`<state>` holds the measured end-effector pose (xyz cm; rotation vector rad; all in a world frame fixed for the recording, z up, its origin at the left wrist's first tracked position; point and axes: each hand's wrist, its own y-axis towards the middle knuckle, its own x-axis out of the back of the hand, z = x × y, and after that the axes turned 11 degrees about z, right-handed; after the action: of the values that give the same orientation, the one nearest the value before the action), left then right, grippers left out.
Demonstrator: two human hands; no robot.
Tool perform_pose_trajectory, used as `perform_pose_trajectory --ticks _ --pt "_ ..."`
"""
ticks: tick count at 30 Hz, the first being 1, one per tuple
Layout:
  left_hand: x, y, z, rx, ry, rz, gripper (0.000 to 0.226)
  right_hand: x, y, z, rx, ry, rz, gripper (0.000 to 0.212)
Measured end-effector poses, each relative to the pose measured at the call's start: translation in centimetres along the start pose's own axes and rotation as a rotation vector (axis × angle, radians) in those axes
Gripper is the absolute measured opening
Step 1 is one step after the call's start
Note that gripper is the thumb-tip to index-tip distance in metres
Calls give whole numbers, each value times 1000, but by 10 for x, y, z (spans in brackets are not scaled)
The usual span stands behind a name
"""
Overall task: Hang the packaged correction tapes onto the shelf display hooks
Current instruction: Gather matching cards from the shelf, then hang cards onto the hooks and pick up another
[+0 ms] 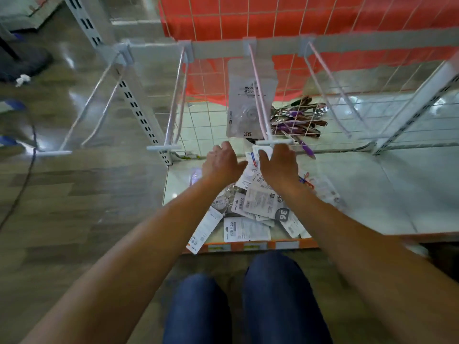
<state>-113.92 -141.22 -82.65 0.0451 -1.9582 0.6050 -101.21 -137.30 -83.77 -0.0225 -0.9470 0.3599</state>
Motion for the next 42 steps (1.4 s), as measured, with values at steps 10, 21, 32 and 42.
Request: perform_pose_trajectory --ticks 10,21,32,42 --pt "76 -155 -24 -45 47 305 50 83 -137 75 -4 -71 360 36" --pt "232 -281 -94 -231 60 205 27 236 -213 180 130 18 269 27" --pt "339 -309 -158 -337 10 -146 22 357 -212 245 273 66 -49 23" --pt "373 -261 -203 -373 63 -210 21 402 -150 240 309 53 -99 12"
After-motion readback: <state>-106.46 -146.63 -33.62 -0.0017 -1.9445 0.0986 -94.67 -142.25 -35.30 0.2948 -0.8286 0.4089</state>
